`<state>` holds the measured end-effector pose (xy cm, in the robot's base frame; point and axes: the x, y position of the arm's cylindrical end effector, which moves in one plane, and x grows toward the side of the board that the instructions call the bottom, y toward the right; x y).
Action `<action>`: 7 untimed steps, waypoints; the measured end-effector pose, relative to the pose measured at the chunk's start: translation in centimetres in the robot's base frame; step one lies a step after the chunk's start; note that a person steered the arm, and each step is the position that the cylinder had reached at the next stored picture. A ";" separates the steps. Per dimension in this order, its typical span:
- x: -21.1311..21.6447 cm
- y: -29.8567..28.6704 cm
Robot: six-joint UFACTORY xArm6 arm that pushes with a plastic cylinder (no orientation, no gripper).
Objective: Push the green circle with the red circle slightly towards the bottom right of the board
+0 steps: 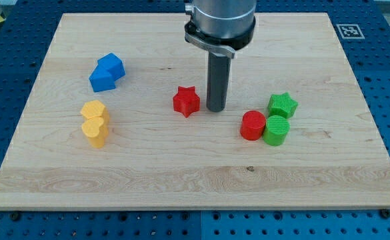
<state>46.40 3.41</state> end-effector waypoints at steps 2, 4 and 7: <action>3.0 2.1; 4.0 4.4; 5.7 2.1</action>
